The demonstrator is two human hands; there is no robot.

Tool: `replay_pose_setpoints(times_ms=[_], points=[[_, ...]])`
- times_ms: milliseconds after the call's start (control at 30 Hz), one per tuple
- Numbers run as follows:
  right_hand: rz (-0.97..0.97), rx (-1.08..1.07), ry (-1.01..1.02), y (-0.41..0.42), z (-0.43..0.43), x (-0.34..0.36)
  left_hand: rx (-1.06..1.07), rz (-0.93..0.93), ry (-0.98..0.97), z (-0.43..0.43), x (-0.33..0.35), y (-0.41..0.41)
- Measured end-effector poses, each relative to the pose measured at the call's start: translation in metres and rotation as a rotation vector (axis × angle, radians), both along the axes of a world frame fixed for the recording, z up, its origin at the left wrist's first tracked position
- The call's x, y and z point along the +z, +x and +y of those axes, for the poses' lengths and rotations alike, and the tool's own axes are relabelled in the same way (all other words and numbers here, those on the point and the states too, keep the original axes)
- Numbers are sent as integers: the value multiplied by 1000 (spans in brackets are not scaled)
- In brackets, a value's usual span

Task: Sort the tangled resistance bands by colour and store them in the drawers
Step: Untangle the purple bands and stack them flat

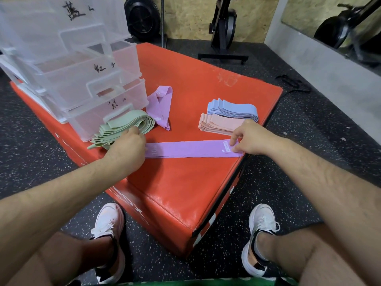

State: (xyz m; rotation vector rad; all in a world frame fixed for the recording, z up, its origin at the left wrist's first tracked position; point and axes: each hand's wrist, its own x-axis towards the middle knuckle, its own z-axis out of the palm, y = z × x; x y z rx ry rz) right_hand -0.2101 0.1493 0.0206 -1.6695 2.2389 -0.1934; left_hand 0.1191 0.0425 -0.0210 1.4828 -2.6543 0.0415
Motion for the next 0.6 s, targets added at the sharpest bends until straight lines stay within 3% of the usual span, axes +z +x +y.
replay_pose_setpoints(times_ms=[233, 433, 600], points=[[87, 59, 37, 1, 3, -2, -33, 3, 31, -1, 4, 3], [125, 40, 56, 5, 3, 0, 2, -74, -57, 1, 14, 0], [167, 80, -25, 26, -15, 11, -71, 78, -113, -8, 17, -21]])
